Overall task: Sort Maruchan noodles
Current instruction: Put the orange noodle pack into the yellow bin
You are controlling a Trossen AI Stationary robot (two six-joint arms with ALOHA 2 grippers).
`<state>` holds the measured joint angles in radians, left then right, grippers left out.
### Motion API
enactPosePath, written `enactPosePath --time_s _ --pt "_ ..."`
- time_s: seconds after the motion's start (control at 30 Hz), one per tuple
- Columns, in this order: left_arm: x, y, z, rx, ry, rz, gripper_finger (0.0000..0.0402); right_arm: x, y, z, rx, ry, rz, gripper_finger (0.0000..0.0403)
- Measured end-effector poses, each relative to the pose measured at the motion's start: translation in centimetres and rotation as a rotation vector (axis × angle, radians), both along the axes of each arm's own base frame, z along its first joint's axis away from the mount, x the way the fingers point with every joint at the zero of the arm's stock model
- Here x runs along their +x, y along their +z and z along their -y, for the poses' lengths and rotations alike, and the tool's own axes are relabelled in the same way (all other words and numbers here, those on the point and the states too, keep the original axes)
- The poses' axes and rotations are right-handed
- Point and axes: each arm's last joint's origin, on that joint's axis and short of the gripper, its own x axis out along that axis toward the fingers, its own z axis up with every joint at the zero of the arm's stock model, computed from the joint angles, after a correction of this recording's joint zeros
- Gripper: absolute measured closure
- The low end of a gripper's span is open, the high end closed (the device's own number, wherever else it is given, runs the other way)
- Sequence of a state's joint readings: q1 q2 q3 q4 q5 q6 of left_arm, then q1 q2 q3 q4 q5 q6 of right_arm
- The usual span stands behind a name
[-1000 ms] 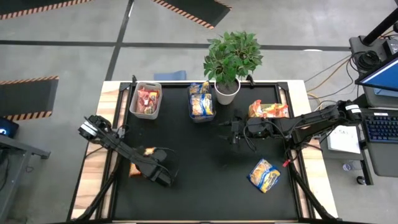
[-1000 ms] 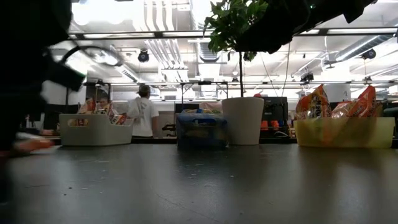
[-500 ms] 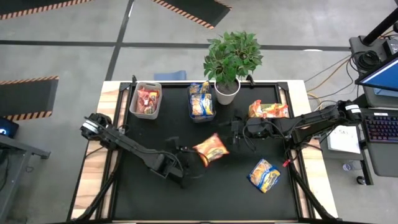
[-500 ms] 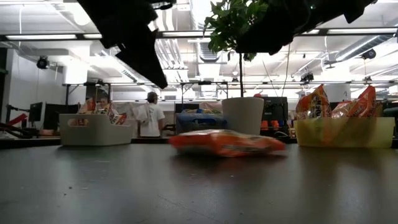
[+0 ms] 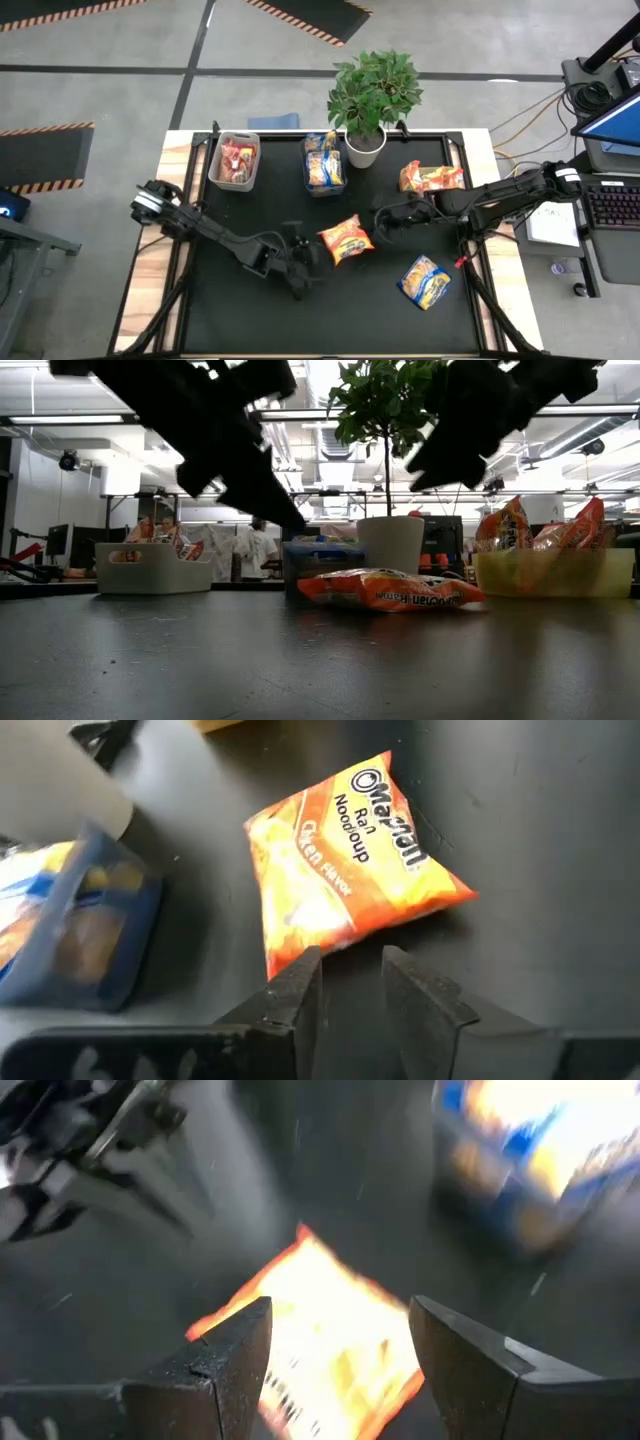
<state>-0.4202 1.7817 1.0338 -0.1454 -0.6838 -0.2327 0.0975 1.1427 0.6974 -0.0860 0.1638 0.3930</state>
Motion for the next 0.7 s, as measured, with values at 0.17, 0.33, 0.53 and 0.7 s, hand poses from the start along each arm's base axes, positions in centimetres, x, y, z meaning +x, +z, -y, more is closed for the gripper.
enactPosePath --time_s 0.17,0.33,0.53,0.7 --pt "1.0 -0.7 -1.7 -0.054 -0.124 0.081 0.0327 -0.9 -1.2 -0.3 0.273 -0.056 -0.154 0.0179" --pt "1.4 -1.3 -3.7 -0.120 -0.233 0.204 0.0335 -2.3 -2.3 -0.3 0.383 -0.174 -0.333 0.0179" --pt "1.6 -3.1 -4.9 -0.153 -0.217 0.270 0.0349 -2.6 -3.9 -0.2 0.437 -0.225 -0.308 0.0179" --pt "2.3 -4.8 -4.8 -0.152 -0.213 0.250 0.0360 -2.5 -4.7 -0.2 0.474 -0.234 -0.226 0.0179"
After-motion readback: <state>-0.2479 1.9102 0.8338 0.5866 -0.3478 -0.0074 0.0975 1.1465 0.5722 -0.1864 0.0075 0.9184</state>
